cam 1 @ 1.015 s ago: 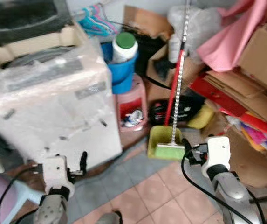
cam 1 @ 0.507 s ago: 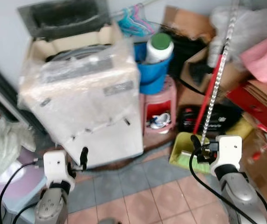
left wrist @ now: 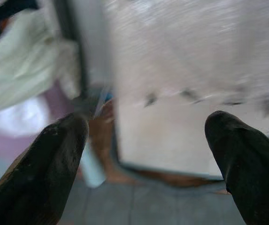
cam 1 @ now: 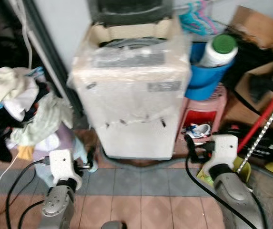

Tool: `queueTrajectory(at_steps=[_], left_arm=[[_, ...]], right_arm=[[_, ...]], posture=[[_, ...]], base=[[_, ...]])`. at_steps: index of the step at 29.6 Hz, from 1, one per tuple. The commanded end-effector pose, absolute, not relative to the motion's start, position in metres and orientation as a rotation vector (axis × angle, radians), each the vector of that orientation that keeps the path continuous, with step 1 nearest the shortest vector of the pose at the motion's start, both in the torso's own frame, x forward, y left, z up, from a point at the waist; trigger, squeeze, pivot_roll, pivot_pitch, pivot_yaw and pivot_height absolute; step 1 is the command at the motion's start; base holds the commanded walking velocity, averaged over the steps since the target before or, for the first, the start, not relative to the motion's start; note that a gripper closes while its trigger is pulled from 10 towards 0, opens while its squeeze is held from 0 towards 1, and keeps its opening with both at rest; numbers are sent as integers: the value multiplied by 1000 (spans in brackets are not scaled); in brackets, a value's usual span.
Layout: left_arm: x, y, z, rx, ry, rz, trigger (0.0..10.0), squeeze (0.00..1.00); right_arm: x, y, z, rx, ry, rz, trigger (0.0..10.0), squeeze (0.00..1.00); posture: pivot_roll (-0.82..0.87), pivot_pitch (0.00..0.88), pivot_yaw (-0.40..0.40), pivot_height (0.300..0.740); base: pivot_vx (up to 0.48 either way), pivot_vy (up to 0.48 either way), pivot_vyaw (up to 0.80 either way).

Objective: Clothes washing

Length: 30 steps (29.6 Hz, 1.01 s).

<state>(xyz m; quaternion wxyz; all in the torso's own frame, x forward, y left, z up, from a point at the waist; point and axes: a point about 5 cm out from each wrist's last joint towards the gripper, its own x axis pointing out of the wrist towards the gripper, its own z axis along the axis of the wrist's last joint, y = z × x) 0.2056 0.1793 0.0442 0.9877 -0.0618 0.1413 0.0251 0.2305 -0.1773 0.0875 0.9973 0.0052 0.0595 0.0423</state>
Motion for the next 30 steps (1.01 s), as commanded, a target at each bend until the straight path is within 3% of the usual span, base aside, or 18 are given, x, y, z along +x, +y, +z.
queueTrajectory(at_steps=[1, 10, 12, 14, 17, 22, 23, 30], left_arm=[[208, 182, 44, -143, 292, 67, 10000, 0], [210, 173, 49, -186, 281, 17, 10000, 0], [210, 172, 50, -174, 283, 21, 10000, 0], [211, 173, 51, -158, 279, 19, 10000, 0], [212, 173, 52, -158, 276, 16, 10000, 0], [212, 174, 54, -150, 250, 21, 10000, 0], [212, 175, 53, -172, 246, 44, 10000, 0], [212, 174, 56, -174, 219, 31, 10000, 0]], right_arm=[[230, -187, 87, 38, 134, 45, 10000, 0], [230, -192, 86, 83, 151, 27, 10000, 0], [231, -192, 86, 58, 156, 23, 10000, 0], [232, -192, 85, -82, 163, 4, 10000, 0], [233, -184, 87, -22, 149, 48, 10000, 0], [236, -186, 89, -131, 139, -11, 10000, 0], [233, -182, 86, -20, 155, 65, 10000, 0], [233, -178, 93, -59, 101, 155, 10000, 0]], posture=[[-101, 0, 114, 740], [-108, 0, 119, 740], [-108, 0, 119, 740], [-105, 0, 119, 740], [-104, 0, 118, 740], [-102, 0, 116, 740], [-102, 0, 116, 740], [-104, 0, 113, 740]], base=[[0, 480, 0], [0, 480, 0], [0, 480, 0], [0, 480, 0], [0, 480, 0], [0, 480, 0], [0, 480, 0], [0, 0, 627]])
